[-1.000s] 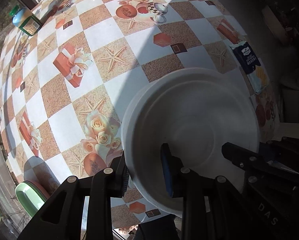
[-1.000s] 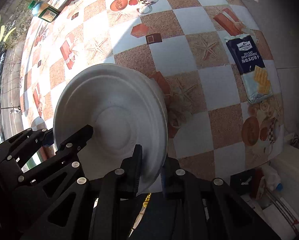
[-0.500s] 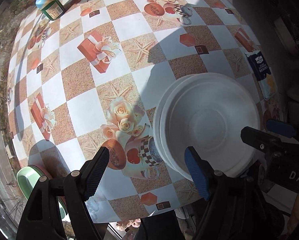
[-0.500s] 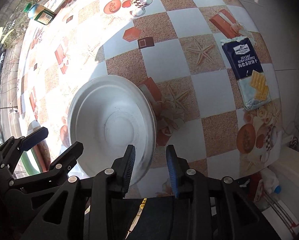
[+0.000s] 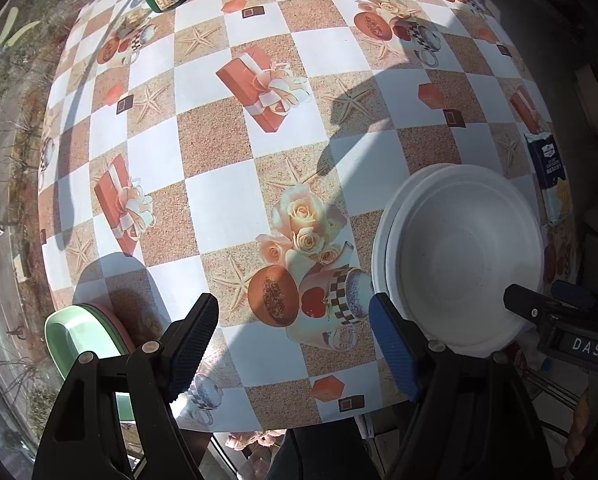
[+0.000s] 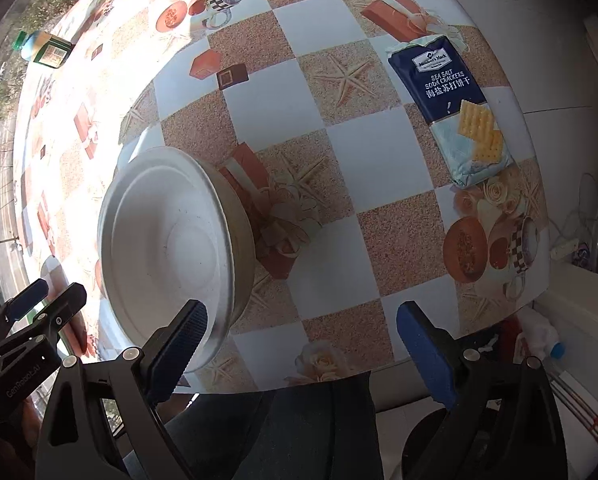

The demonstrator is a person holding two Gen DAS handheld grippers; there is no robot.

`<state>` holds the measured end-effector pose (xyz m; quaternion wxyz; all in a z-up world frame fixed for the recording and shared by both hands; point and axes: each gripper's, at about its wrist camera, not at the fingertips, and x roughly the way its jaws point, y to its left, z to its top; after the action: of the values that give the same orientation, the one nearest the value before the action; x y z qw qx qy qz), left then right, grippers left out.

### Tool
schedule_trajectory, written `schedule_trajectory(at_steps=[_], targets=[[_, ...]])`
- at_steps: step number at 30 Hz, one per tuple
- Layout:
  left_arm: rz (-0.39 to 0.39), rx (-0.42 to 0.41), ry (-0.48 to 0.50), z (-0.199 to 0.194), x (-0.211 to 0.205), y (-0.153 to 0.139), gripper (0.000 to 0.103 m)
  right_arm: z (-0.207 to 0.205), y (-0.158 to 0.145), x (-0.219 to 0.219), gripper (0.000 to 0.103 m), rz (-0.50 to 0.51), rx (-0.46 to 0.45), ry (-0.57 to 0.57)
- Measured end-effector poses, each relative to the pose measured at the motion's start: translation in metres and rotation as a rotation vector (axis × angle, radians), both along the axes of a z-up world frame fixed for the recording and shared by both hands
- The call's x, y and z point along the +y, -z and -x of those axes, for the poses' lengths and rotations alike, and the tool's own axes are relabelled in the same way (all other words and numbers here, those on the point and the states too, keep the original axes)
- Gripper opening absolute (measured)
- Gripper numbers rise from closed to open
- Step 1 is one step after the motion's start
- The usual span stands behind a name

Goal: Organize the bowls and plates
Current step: 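Move the right tool to the rim of the stacked white bowls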

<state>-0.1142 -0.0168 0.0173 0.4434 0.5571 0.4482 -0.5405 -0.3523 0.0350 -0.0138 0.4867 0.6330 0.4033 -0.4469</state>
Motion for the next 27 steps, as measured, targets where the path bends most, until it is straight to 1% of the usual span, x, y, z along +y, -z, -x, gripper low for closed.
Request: schedule_trajectory(at_steps=[4, 9, 17, 22, 27], targets=[[0.006, -0.006, -0.013, -0.007, 0.0, -0.004, 0.081, -0.008, 0.011, -0.006, 0.096, -0.035, 0.019, -0.035], [-0.002, -0.015, -0.058, -0.016, -0.002, -0.002, 0.081, -0.024, 0.023, -0.012, 0.096, -0.08, 0.018, -0.091], [-0.018, -0.031, -0.087, -0.028, 0.002, 0.005, 0.081, -0.04, 0.036, -0.025, 0.096, -0.093, 0.042, -0.156], [-0.055, -0.042, -0.094, -0.034, 0.004, 0.016, 0.081, -0.051, 0.045, -0.03, 0.096, -0.094, 0.052, -0.179], [-0.069, -0.044, -0.083, -0.026, 0.005, 0.02, 0.081, -0.059, 0.056, -0.033, 0.096, -0.105, 0.05, -0.196]])
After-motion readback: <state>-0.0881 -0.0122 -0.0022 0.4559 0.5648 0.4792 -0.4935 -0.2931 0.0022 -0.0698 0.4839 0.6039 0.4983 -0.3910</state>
